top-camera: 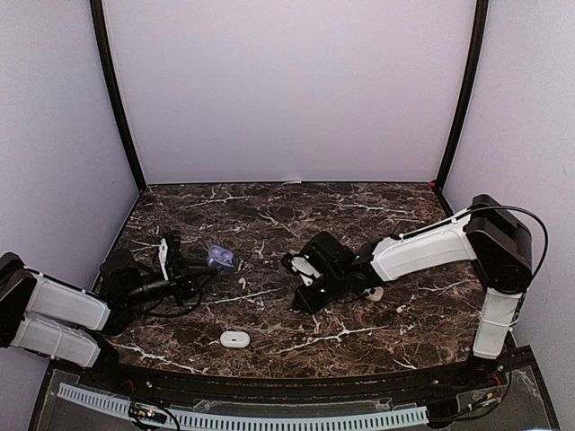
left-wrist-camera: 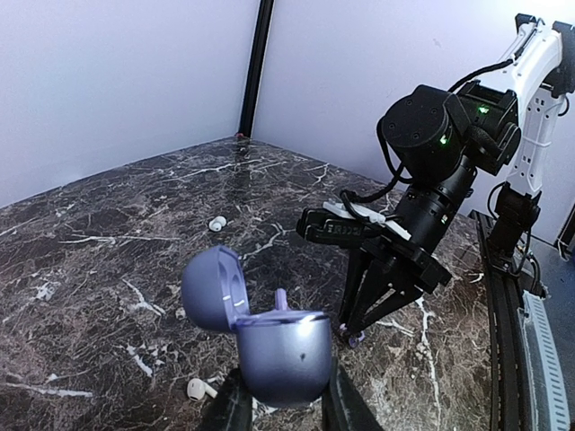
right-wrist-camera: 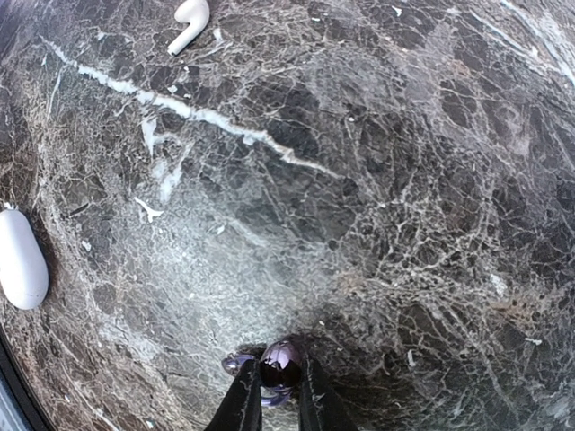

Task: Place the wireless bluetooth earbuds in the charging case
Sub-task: Adjust the left earbud at the center of the board, then pick up the left earbud from the center of the board.

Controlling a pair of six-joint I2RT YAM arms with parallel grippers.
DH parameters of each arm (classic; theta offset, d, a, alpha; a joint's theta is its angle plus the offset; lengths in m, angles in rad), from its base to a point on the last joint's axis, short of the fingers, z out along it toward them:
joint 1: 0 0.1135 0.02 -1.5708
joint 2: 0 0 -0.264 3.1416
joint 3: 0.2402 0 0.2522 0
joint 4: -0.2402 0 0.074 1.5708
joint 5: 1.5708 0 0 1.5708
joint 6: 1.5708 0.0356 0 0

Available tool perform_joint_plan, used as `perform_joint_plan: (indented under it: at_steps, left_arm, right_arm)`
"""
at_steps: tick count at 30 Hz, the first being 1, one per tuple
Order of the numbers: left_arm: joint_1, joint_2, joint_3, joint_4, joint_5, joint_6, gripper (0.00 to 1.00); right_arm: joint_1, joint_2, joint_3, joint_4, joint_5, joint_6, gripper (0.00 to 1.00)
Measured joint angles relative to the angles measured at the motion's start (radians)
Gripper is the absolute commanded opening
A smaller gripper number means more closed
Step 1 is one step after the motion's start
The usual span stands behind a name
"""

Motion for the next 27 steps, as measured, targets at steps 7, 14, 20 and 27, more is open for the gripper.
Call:
perform_joint_plan:
  at_steps: [7,14,20,27]
  left_arm:
    - [0.000,0.013,0.000,0.001,0.007,0.000,0.12]
    - [0.000,0.017,0.000,0.001,0.009,0.000,0.12]
    - [0.000,0.017,0.000,0.001,0.009,0.000,0.12]
    - [0.000,0.017,0.000,0.001,0.009,0.000,0.12]
  right_arm:
    - [-0.006,0.003,0.007,-0.014,0.011,-0.026,0.16]
    - [-0.013,0.003,0.019,-0.020,0.019,-0.049,0.14]
    - [-0.015,0.003,0.020,-0.020,0.022,-0.066,0.17]
    - [-0.017,0.016,0.023,-0.021,0.029,-0.081,0.19]
